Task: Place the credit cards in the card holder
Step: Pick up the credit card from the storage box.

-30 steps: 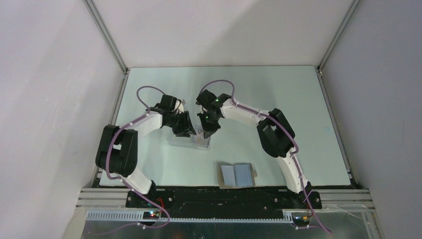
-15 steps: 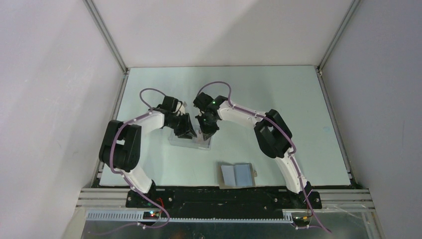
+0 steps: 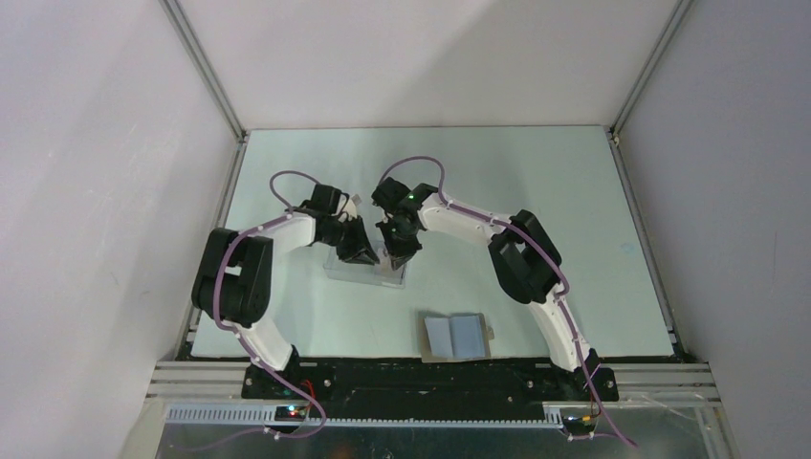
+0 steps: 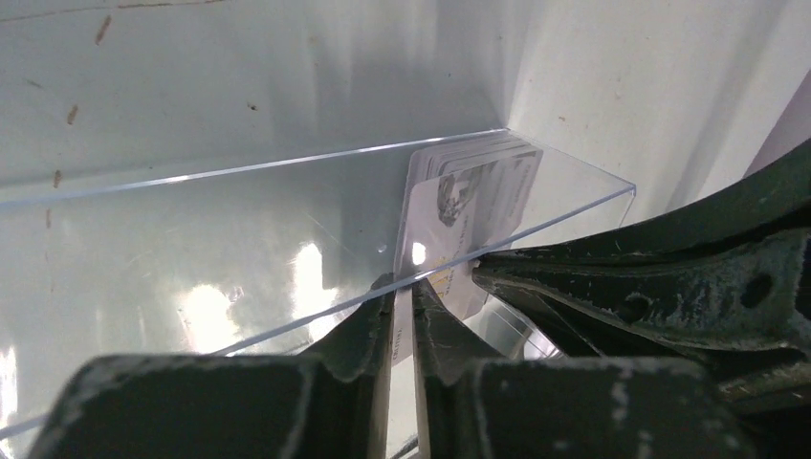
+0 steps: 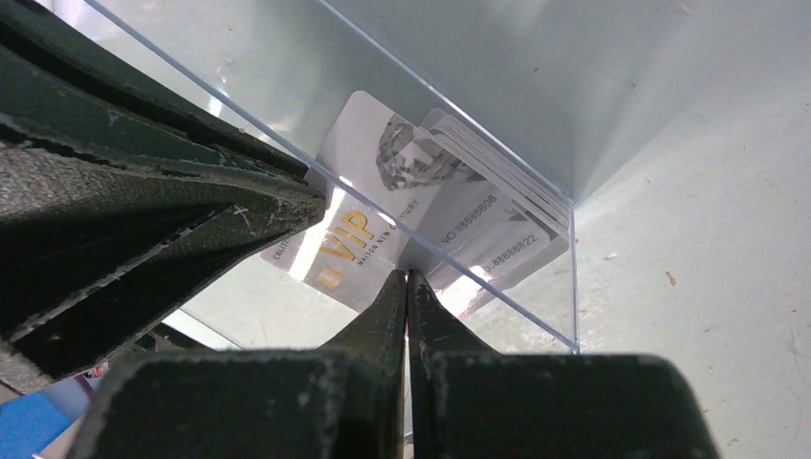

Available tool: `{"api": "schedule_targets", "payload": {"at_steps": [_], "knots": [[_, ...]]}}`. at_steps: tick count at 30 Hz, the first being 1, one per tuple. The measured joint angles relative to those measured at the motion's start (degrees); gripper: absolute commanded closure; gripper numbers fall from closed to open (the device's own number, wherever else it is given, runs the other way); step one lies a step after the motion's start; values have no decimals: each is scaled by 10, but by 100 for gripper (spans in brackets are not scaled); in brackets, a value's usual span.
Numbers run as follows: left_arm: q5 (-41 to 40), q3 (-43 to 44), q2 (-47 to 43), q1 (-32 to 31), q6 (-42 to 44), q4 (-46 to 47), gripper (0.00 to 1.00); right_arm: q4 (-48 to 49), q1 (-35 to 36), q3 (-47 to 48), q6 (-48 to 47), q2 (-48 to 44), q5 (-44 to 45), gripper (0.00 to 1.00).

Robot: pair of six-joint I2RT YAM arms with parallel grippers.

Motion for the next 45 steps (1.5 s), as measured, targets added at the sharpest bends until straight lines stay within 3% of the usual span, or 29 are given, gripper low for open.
{"api": "schedule_targets", "payload": {"at_steps": [7, 15, 18, 24, 30, 35, 37, 43, 45], "knots": [[20, 0, -3, 1, 0, 5, 89, -8, -2, 0, 0, 0, -1, 100], [48, 0, -17, 0, 0, 8, 75, -9, -5, 0, 1, 0, -6, 100], [51, 0, -17, -2, 0, 10, 74, -9, -6, 0, 1, 0, -8, 100], [50, 0, 0, -16, 0, 11, 82, -13, -10, 0, 2, 0, -14, 99], [50, 2, 9, -26, 0, 10, 98, -12, -17, -3, 8, 0, -27, 99], [56, 6, 6, -27, 0, 9, 100, -11, -20, -5, 11, -1, -34, 97], [55, 6, -2, -29, -2, 8, 100, -9, -21, -7, 11, -3, -35, 93], [38, 3, -57, -36, -5, 6, 100, 9, -23, -37, 16, -33, -33, 55], [29, -1, -90, -36, -7, 6, 100, 10, -25, -50, 19, -55, -33, 48]]}}
